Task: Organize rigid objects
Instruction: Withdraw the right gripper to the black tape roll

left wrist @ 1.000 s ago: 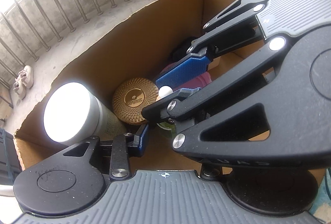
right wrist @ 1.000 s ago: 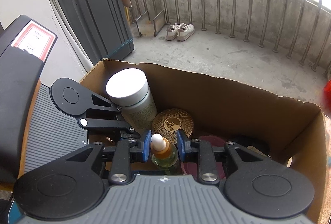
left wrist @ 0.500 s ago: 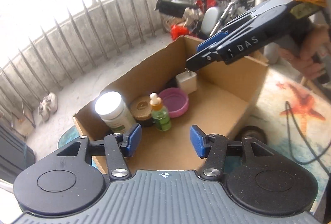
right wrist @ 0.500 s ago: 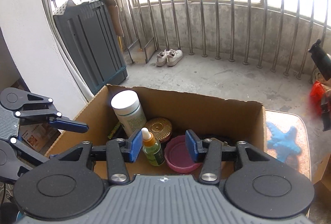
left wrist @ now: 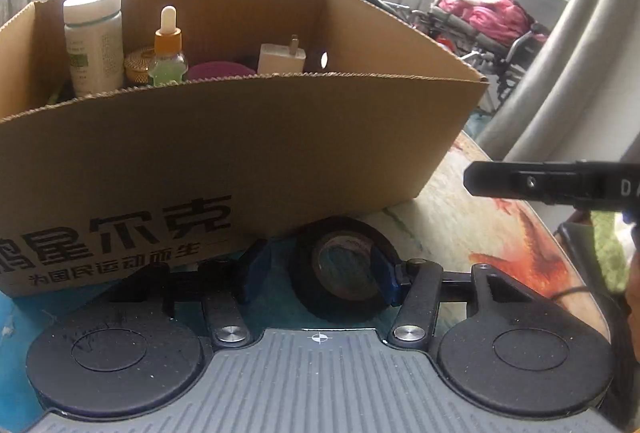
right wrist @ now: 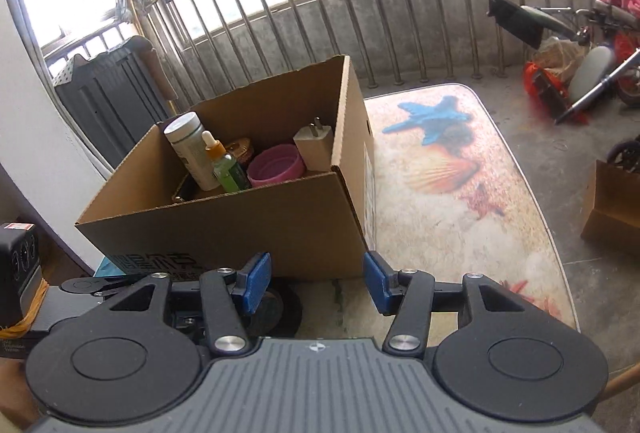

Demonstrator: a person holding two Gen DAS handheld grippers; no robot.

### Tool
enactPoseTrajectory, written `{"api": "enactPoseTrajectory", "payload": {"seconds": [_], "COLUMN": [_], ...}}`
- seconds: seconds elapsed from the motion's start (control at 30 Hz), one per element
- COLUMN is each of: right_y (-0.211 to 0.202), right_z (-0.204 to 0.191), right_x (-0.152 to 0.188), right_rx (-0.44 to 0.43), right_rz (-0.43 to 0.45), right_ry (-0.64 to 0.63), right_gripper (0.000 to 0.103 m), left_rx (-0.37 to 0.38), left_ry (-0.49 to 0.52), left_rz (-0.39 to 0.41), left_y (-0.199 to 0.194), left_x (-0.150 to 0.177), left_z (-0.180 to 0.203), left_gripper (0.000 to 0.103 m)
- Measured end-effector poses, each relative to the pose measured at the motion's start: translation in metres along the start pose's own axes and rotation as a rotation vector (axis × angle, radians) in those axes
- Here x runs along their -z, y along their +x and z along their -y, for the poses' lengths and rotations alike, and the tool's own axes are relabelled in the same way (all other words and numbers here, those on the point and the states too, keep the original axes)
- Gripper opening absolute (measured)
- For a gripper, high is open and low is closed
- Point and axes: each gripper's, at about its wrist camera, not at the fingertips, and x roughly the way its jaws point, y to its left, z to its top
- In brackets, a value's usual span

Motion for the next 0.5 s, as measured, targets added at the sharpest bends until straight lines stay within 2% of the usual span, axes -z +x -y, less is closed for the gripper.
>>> {"api": "enactPoseTrajectory", "payload": {"seconds": [0.1, 0.2, 0.27, 0.33, 0.5], "right_y": [0.007, 0.011, 0.011, 0.013, 0.019], "right_z": [0.005, 0.002, -0.004, -0.011, -0.019], "right_x": [0.017, 0.031, 0.036, 0.040, 0.050], "right_rx": [0.016, -0.013, -0.019, -0.030, -0.083], "right_rz": [-0.004, -0.037, -0.044, -0.066, -0.124], "right_ry": [0.025, 0.029, 0.011, -0.013, -0.007], "right_gripper": [0.054, 0.054, 0.054, 0.054, 0.054], "left_rx": [-0.034, -0.040, -0.043, -0.033, -0.032], "left_ry": [0.107, 0.176, 0.194, 0.211, 0.259], "left_rz": [0.017, 0.029, 0.024, 0.014, 0.009], "left_y": [-0.004, -0.013, -0.022, -0.029, -0.040], "left_x": [0.010, 0.019, 0.023, 0.026, 0.038], "left_z": [0.013, 0.014, 0.012, 0.010, 0.009], "left_gripper": [0.047, 0.035, 0.023, 0.017, 0.017]}}
